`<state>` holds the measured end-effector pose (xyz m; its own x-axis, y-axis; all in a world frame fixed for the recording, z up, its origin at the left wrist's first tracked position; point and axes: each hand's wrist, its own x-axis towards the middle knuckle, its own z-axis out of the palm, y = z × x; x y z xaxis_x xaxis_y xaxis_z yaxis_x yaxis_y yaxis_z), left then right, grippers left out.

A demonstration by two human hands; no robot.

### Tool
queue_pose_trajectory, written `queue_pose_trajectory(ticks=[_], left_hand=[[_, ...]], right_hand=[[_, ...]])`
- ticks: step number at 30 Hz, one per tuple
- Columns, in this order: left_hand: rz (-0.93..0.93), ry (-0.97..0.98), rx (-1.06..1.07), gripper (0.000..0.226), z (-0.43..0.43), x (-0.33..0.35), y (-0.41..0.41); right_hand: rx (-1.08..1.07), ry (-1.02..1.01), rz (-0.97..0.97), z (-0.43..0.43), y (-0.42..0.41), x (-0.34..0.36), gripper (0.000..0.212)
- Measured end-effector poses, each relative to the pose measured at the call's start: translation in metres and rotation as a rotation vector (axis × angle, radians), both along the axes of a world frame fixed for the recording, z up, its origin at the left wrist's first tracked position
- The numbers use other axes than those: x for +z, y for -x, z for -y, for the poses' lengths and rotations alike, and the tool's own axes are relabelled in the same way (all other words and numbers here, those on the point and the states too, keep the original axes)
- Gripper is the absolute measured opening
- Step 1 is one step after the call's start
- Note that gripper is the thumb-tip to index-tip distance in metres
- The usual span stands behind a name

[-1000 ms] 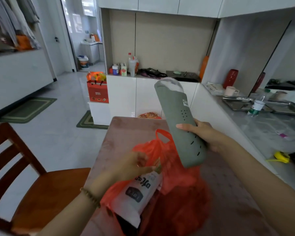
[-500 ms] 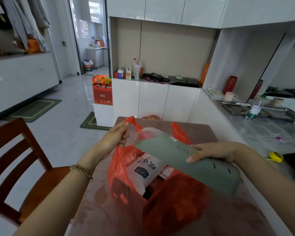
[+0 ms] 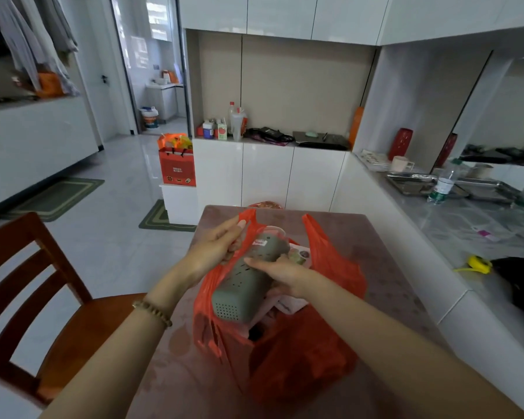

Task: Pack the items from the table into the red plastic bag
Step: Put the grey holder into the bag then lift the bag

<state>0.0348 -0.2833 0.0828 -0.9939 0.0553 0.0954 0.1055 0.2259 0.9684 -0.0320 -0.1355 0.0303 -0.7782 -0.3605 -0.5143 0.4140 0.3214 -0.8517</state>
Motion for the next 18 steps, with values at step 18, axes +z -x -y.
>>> queue_pose_trajectory(ticks=[18], left_hand=[[0.009, -0.059, 0.047, 0.045, -0.001, 0.002, -0.005]], right_hand=[[0.103, -0.396, -0.521, -0.085, 0.018, 0.033, 0.070]])
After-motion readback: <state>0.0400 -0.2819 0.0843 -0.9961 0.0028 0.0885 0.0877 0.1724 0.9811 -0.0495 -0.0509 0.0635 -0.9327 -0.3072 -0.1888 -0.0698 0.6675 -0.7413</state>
